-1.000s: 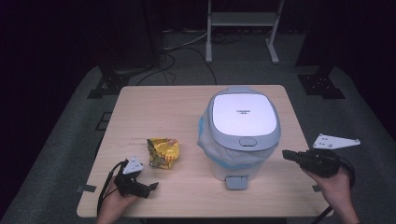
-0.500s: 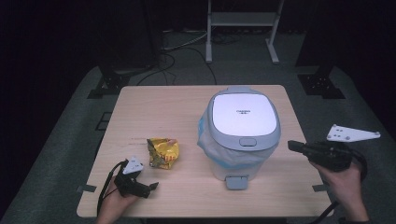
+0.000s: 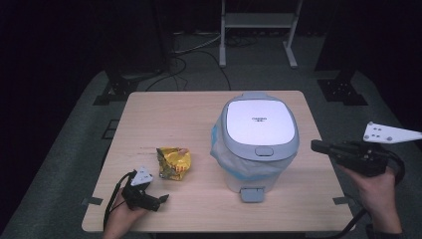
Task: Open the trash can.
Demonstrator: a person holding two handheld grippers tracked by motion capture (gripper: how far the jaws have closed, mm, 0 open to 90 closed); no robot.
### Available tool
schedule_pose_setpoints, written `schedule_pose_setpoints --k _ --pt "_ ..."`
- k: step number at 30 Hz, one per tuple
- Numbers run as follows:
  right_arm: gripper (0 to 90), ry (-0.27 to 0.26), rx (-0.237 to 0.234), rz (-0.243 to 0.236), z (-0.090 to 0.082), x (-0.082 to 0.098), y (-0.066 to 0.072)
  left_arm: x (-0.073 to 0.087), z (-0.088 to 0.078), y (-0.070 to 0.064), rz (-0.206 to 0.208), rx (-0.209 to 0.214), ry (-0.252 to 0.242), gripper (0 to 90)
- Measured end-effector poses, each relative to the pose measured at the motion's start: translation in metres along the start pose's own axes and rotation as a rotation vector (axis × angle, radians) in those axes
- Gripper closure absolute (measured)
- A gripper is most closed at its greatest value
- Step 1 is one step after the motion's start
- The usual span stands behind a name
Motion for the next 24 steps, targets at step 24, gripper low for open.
schedule_pose_setpoints --k 24 --pt "89.9 -0.004 -0.166 -0.049 0.032 -0.026 0.034 0.000 0.000 0.000 0.000 -0.001 -0.001 0.0"
Point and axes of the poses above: each handheld gripper's, and its own axes: z roughly forward along the jaws, x roughly out of its underside, y roughly to its left, the point moved 2 cm from there along z, roughly forward along the jaws, and after that the axes turned 13 degrees about z, right-handed, at the moved point
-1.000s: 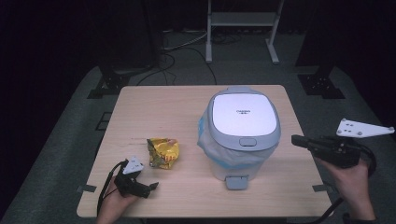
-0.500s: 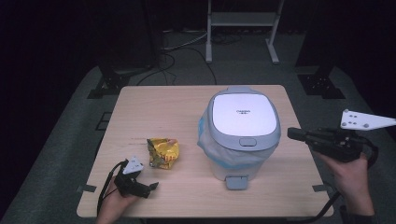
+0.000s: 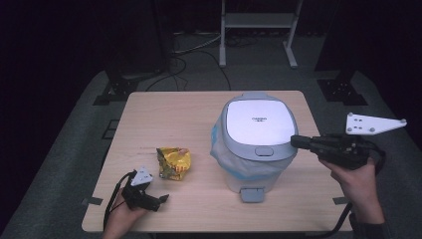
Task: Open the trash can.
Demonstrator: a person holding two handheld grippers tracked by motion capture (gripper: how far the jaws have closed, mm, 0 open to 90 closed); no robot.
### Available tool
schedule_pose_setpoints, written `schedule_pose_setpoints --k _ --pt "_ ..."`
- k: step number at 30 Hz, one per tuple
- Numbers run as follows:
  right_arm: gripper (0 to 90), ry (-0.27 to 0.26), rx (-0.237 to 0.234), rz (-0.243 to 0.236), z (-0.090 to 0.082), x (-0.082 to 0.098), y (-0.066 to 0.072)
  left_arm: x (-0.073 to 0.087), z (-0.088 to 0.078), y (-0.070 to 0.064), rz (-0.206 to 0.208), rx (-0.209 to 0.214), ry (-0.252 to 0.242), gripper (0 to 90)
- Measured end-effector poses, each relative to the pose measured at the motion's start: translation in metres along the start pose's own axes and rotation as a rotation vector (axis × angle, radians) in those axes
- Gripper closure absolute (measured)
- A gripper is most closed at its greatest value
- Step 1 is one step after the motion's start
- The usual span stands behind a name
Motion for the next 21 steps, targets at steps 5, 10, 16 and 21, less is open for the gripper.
schedule_pose_setpoints --k 5,10,16,21 --pt "90.0 0.024 -0.021 -0.008 0.013 0.000 0.004 0.000 0.000 0.000 0.000 0.000 0.000 0.0" --pt "90.0 0.040 -0.036 -0.016 0.024 0.000 0.006 0.000 0.000 0.000 0.000 0.001 0.001 0.0" --pt "89.9 0.064 -0.051 -0.027 0.036 0.001 0.011 0.000 0.000 0.000 0.000 0.001 0.001 0.0" --pt "89.9 0.077 -0.061 -0.039 0.043 0.001 0.013 0.000 0.000 0.000 0.000 0.001 0.002 0.0"
Point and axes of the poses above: each handheld gripper's, and its own axes: z roughly forward along the jaws, x roughly out of its underside, y roughly to its left, the point moved 2 cm from there along z, roughly forward along the jaws, and after that the axes turned 13 degrees about z, right-handed, at the moved point
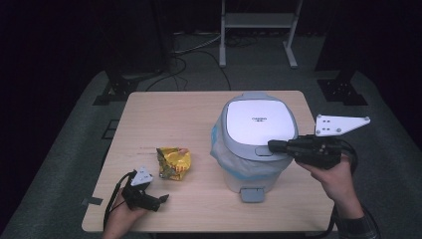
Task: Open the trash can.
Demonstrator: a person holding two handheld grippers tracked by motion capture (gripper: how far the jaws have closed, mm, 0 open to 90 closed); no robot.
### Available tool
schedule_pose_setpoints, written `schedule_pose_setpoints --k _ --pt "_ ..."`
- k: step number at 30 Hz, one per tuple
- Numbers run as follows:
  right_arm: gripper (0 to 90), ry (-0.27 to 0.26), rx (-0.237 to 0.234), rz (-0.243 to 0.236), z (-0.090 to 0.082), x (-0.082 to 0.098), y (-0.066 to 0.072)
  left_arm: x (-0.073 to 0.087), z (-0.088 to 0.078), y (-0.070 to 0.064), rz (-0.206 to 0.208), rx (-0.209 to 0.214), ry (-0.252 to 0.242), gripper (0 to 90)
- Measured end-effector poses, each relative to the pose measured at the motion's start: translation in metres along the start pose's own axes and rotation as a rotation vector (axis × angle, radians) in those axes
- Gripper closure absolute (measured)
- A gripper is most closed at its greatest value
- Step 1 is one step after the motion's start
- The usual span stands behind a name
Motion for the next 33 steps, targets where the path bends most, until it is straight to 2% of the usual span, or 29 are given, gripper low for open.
schedule_pose_setpoints --k 7,14,28,31,33 --pt "89.9 0.014 0.002 -0.009 0.0069 -0.0011 0.0026 0.0000 0.0000 0.0000 0.000 0.000 0.000 0.0" --pt "90.0 0.020 0.024 -0.033 0.0095 -0.0004 0.0056 0.0000 0.0001 -0.0001 0.000 -0.001 -0.001 0.0" --pt "90.0 0.027 0.002 -0.012 0.0098 0.0013 0.0045 0.0001 0.0002 -0.0001 0.000 -0.002 -0.002 0.0" --pt "90.0 0.024 0.003 -0.034 0.0104 0.0012 0.0070 0.0000 0.0000 0.0000 0.000 -0.001 0.000 0.0" --pt "85.9 0.012 0.006 -0.037 0.0090 0.0010 0.0074 0.0001 0.0001 -0.0001 0.000 -0.001 -0.001 0.0"
Point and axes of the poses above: each handheld gripper's, and its own axes: z roughly forward along the jaws, x roughly out of its underside, y roughly to its left, the point moved 2 cm from there along z, roughly forward along the jaws, and after that the axes turned 13 degrees about z, right-handed, at the moved point
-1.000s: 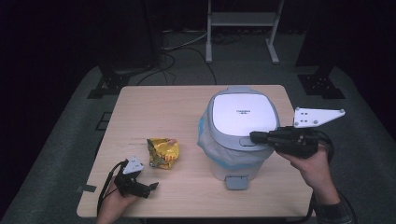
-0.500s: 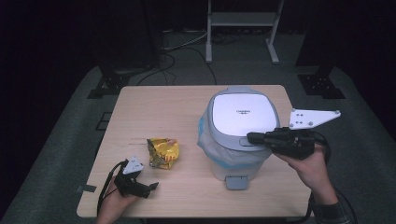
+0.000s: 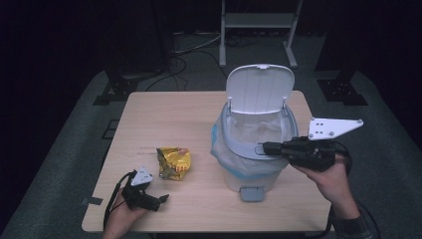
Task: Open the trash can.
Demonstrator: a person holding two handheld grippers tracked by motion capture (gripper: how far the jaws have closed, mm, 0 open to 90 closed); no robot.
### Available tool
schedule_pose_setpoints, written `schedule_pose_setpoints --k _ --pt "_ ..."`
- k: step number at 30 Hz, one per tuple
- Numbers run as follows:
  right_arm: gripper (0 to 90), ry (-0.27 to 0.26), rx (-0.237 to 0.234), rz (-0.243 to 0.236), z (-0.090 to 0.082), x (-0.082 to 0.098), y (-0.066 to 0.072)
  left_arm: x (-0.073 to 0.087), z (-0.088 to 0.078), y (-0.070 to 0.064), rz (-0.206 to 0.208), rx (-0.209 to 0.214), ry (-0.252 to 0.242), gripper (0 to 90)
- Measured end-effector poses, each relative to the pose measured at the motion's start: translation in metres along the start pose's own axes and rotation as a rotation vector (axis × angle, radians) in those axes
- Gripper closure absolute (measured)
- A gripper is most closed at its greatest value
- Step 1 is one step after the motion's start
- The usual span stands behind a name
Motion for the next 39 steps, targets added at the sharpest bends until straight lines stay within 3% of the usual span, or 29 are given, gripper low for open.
schedule_pose_setpoints --k 5,23,31,39 --pt "77.7 -0.021 0.022 0.017 -0.010 -0.001 -0.003 0.000 0.000 0.000 -0.001 -0.001 -0.001 0.0" --pt "62.9 -0.071 0.132 0.043 -0.048 0.005 -0.010 0.000 0.000 0.000 -0.002 -0.003 -0.001 0.0" --pt "49.1 -0.067 0.220 0.072 -0.064 0.019 -0.019 0.000 0.000 0.000 -0.001 -0.003 -0.001 0.0" --pt "38.9 -0.060 0.277 0.098 -0.074 0.035 -0.027 0.000 0.000 0.000 -0.001 -0.003 -0.001 0.0"
Point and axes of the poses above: each handheld gripper's, and its own axes: z roughly forward along the jaws, x roughly out of its underside, y roughly to its left, the point moved 2 cm from there along z, roughly forward along the jaws, and after that the axes turned 13 degrees about z, right-handed, at the moved point
